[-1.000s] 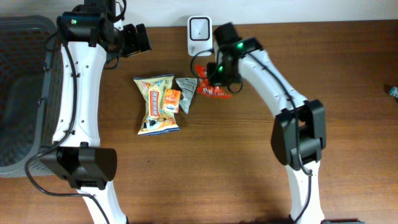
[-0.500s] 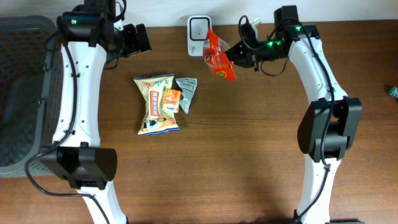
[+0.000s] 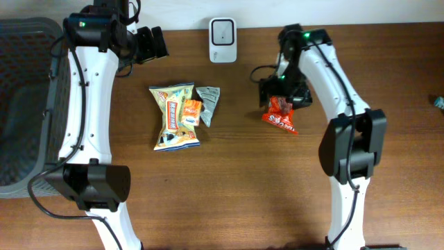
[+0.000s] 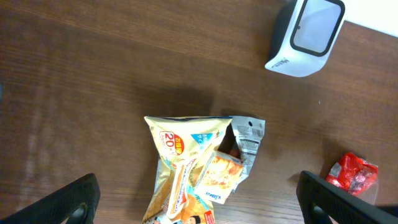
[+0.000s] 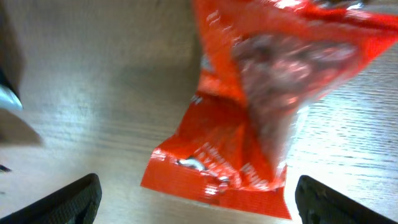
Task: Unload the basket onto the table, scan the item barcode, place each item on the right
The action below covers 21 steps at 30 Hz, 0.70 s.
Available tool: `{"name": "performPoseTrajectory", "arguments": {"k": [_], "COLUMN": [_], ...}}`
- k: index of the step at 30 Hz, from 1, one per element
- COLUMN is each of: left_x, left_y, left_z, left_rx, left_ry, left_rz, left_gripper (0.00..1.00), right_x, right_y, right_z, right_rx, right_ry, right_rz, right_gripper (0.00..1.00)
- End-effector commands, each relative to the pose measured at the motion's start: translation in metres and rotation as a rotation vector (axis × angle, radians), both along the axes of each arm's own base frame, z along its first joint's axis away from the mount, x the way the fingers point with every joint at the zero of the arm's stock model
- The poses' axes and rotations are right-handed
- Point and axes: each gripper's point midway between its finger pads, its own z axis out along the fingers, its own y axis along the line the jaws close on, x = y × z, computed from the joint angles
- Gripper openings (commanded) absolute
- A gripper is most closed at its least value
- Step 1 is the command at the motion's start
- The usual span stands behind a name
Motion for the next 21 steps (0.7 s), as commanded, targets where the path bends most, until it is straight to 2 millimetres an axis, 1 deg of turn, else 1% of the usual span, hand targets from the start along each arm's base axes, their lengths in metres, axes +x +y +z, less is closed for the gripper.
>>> {"name": "performPoseTrajectory", "arguments": {"k": [1, 3, 4, 6, 8, 9, 11, 12, 14, 16, 17, 18, 19, 21], "left_x": [0.0, 0.0, 0.0, 0.0, 0.0, 0.0, 0.0, 0.0, 0.0, 0.0, 0.0, 0.0, 0.0, 0.0], "left_y": [0.005, 0.005, 0.005, 0.005, 0.005, 0.005, 0.005, 0.005, 0.005, 0.005, 0.005, 0.005, 0.005, 0.005], "left_z": [0.004, 0.004, 0.004, 0.004, 0.004, 0.004, 0.004, 0.004, 0.004, 0.004, 0.004, 0.004, 0.004, 0.004], "left_rx": [0.005, 0.005, 0.005, 0.005, 0.005, 0.005, 0.005, 0.005, 0.005, 0.005, 0.005, 0.005, 0.005, 0.005], "left_ry": [-0.01, -0.01, -0.01, -0.01, -0.011, -0.011, -0.01, -0.011, -0.01, -0.01, -0.011, -0.01, -0.011, -0.011], "left_rz": [0.018, 0.018, 0.017, 0.018, 0.018, 0.017, 0.018, 0.018, 0.018, 0.018, 0.017, 0.017, 0.017, 0.018], "left_gripper": [0.99, 0.99, 0.99, 0.99, 0.99, 0.99, 0.99, 0.99, 0.99, 0.99, 0.99, 0.99, 0.99, 0.99], "right_x": [-0.019, -0.021, -0.023, -0.028, -0.029, -0.03, -0.027, -0.022, -0.013, -0.003, 0.001, 0.005, 0.009, 0.012], "right_y": [0.007, -0.011, -0.01, -0.003, -0.012, -0.019, -0.022, -0.024, -0.027, -0.025, -0.025, -0.024, -0.025, -0.024], "right_z": [0.006, 0.009, 0.009, 0.0, -0.008, -0.016, -0.036, -0.044, -0.048, -0.048, -0.048, -0.047, -0.046, -0.046], "right_rx": [-0.17, -0.423, -0.502, -0.587, -0.694, -0.737, -0.735, -0.732, -0.755, -0.755, -0.755, -0.758, -0.767, -0.763], "right_ry": [0.003, -0.032, -0.055, -0.078, -0.116, -0.131, -0.147, -0.171, -0.221, -0.268, -0.288, -0.308, -0.327, -0.335], "right_rz": [0.18, 0.122, 0.121, 0.162, 0.113, 0.087, 0.076, 0.073, 0.063, 0.049, 0.043, 0.036, 0.032, 0.045], "right_gripper": [0.99, 0.99, 0.99, 0.99, 0.99, 0.99, 0.99, 0.99, 0.99, 0.85, 0.7, 0.59, 0.51, 0.4]}}
